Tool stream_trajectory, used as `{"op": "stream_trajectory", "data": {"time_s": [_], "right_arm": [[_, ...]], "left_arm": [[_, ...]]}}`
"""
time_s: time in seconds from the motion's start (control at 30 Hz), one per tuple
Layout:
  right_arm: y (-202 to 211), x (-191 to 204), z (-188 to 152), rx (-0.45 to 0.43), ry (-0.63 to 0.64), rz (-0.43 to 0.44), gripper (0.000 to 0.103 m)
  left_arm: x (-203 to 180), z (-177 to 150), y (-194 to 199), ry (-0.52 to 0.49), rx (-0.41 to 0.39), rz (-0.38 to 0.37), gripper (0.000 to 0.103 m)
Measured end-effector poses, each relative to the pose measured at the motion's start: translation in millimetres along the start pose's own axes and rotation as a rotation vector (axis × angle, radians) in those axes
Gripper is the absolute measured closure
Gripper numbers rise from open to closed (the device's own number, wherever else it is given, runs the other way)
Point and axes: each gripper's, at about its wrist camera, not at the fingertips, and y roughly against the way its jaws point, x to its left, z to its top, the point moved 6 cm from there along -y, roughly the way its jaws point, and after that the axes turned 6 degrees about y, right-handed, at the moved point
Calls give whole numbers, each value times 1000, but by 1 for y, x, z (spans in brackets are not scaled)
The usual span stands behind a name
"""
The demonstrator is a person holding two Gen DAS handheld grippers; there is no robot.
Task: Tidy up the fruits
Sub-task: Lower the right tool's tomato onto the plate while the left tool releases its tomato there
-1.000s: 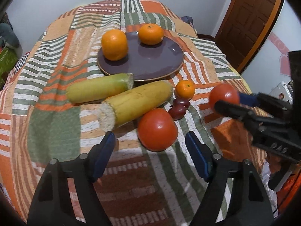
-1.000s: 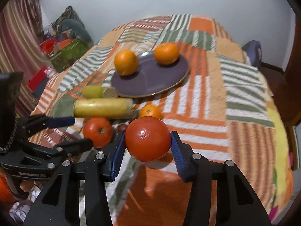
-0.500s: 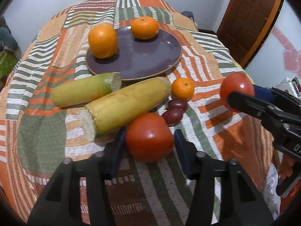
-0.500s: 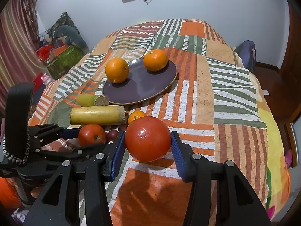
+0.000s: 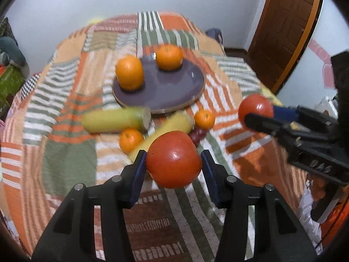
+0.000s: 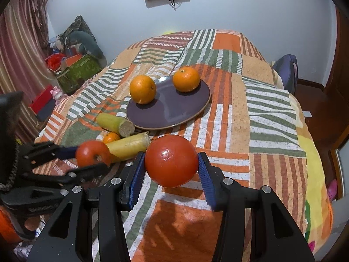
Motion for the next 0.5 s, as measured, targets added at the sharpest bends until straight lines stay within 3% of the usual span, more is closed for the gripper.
{"op": "stream_trajectory", "data": {"time_s": [0.2,0.5], "right_arm": [[3,3,11,-25,16,-5,59],[3,5,40,-81,54,-18,59]], "left_arm": [[8,25,25,14,-83,7,53],[21,58,30,21,-135,32,53]]}}
